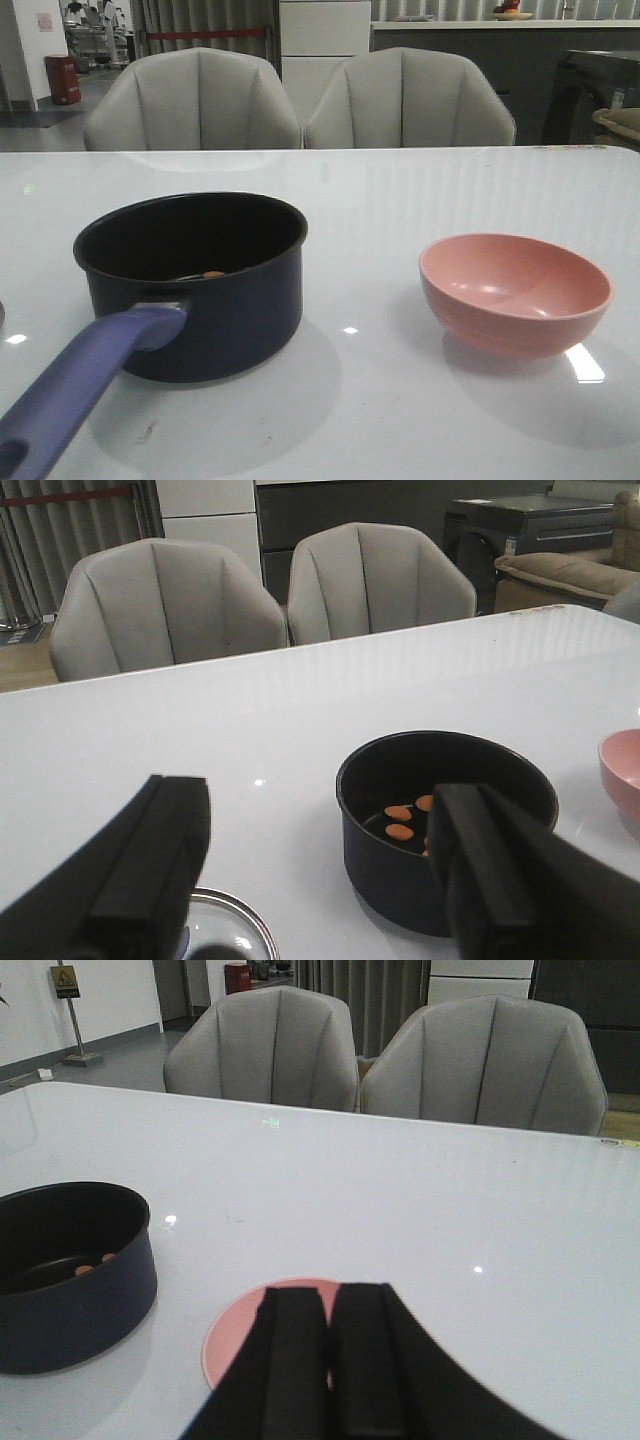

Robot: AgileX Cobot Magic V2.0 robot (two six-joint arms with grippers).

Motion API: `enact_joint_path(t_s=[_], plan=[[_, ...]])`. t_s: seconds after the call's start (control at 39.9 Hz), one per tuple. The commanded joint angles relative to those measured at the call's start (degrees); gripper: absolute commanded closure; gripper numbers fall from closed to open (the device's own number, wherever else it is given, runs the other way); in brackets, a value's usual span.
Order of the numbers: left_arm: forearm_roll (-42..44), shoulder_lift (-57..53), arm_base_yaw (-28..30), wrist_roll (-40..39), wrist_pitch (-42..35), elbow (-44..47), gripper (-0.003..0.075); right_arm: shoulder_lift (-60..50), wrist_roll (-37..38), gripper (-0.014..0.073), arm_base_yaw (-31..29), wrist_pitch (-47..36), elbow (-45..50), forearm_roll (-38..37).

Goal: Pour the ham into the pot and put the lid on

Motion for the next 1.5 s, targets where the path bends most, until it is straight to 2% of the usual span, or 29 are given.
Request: enact_joint_path(t_s=[0.0, 0.13, 0.23, 0.38, 0.6, 0.75, 0.88, 1.05, 1.48], plan=[[0.0, 2.7, -0.4, -0.1, -4.7, -1.5, 0.0215, 0.5, -0.4, 0.0454, 0.0, -4.1, -1.6, -0.1], [0.3, 6.8, -0.2, -0.1, -4.1, -3.6, 0.0211, 0.5, -0.4, 0.0454, 0.0, -4.1, -1.6, -0.1], [0.5, 11.8, 0.6, -0.2, -3.1, -6.7, 0.0169, 0.5, -0.4, 0.0454, 0.0, -4.1, -1.6, -0.1], [0.8, 20.6, 3.5, -7.5, 0.8, -11.5, 0.0086, 0.5, -0.4, 0.0454, 0.0, -4.1, -1.6, -0.1], [0.8, 33.5, 11.7, -14.5, 6.9, -16.0, 0.0059, 0.5, -0.4, 0.0454, 0.0, -4.1, -1.6, -0.1], [0.7, 42.3, 18.4, -14.7, 9.8, -19.2, 0.006, 0.5, -0.4, 0.0454, 0.0, -4.1, -1.6, -0.1], [-0.3, 50.0, 21.8, -14.7, 15.7, -23.2, 0.006, 0.5, -0.4, 0.0454, 0.0, -4.1, -1.6, -0.1], [-0.8, 61.0, 22.3, -14.7, 21.4, -29.2, 0.006, 0.5, -0.4, 0.0454, 0.0, -4.1, -1.6, -0.1], [-3.6, 79.1, 22.3, -14.7, 23.6, -39.2, 0.006, 0.5, -0.4, 0.0454, 0.0, -4.1, -1.6, -0.1]])
